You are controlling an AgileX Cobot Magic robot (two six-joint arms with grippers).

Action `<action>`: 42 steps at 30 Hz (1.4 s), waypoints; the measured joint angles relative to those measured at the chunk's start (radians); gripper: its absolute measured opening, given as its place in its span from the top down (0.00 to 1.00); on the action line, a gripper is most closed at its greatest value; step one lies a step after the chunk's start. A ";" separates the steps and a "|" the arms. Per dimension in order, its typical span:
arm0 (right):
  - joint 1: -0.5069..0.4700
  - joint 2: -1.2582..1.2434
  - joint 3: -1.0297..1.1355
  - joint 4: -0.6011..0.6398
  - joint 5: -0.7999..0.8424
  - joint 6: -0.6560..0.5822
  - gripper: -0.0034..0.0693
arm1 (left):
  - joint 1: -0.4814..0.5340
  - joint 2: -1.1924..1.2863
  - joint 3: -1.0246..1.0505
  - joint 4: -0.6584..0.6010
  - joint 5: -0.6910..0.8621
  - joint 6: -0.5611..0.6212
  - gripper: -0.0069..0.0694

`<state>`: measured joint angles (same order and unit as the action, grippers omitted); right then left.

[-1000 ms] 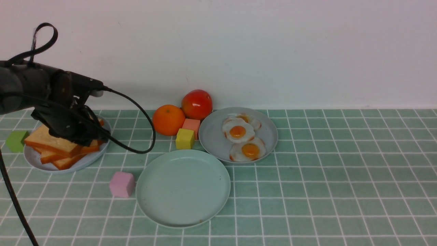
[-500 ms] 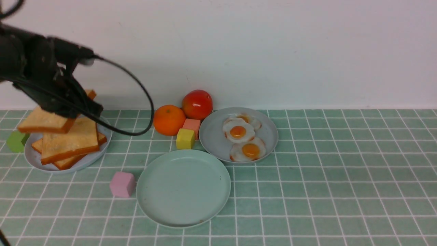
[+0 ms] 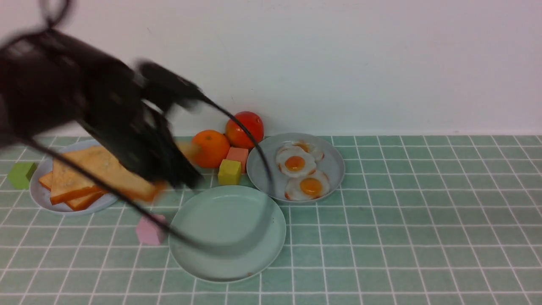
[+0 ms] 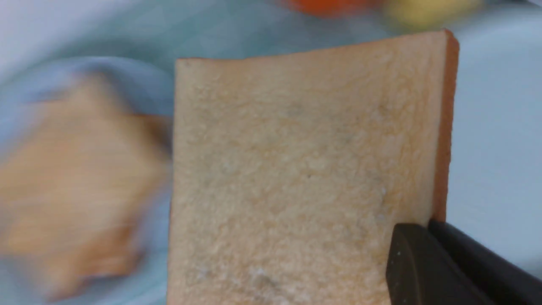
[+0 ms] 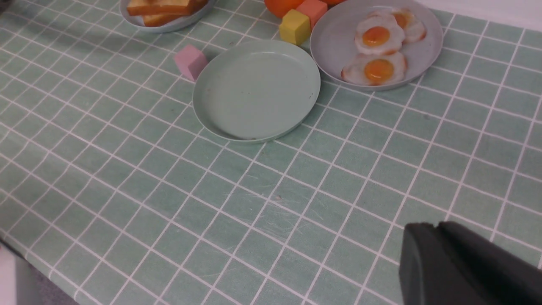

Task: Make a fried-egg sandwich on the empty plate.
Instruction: Use the left arm to put a slice of bread into the empty plate in the middle, then use the right arm to grab a fried egg

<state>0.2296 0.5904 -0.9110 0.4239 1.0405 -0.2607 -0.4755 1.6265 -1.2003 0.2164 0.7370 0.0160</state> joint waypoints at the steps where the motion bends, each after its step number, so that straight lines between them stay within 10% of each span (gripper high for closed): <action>1: 0.000 0.000 0.000 0.000 0.000 0.000 0.87 | -0.040 0.003 0.023 0.000 -0.007 -0.008 0.93; 6: 0.000 0.000 0.000 0.000 0.000 0.000 0.87 | -0.195 0.055 0.070 0.087 -0.073 -0.101 0.93; 20: 0.000 0.000 0.000 0.001 0.043 0.001 0.84 | -0.217 0.156 0.071 0.150 -0.196 -0.153 0.91; 34: 0.000 0.113 -0.002 0.017 -0.021 0.001 0.48 | -0.217 0.057 0.075 0.054 -0.156 -0.167 0.34; 42: 0.000 0.414 -0.019 0.115 -0.183 -0.042 0.63 | -0.219 -0.468 0.129 -0.040 -0.148 -0.272 0.90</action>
<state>0.2296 1.0045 -0.9304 0.5386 0.8572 -0.3024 -0.6945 1.1587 -1.0716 0.1762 0.5894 -0.2562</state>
